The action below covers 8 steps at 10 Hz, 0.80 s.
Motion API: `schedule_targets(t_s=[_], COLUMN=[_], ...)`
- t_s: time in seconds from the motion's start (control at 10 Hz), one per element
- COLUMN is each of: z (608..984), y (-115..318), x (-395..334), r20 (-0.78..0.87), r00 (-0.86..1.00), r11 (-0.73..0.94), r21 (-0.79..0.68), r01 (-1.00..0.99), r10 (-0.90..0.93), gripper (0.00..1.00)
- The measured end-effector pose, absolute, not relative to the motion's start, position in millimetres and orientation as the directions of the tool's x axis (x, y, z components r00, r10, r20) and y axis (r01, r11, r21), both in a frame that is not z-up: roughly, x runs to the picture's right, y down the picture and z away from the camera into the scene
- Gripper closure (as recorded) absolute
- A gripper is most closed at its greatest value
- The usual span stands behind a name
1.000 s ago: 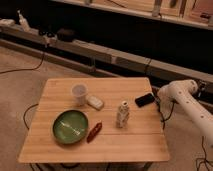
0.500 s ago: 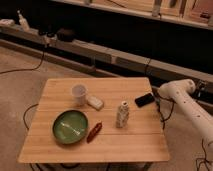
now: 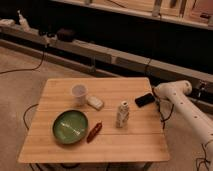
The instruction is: Push the eraser across the table
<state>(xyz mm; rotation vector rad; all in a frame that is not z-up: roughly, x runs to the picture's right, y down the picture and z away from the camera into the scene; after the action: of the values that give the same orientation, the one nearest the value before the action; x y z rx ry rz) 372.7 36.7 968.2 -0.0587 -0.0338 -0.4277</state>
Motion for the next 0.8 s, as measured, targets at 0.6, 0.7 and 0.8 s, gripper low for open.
schedule_targets(t_s=[0.6, 0.7, 0.8], z=[970, 967, 963], y=[50, 50, 49], x=[338, 324, 314], r20=[0.129, 0.164, 0.188], r00=[0.894, 0.889, 0.881], r11=[0.897, 0.897, 0.894], r21=[-0.056, -0.042, -0.031], r01=[0.439, 0.44, 0.447], r10=[-0.43, -0.428, -0.434], gripper=[1.0, 1.0, 1.0])
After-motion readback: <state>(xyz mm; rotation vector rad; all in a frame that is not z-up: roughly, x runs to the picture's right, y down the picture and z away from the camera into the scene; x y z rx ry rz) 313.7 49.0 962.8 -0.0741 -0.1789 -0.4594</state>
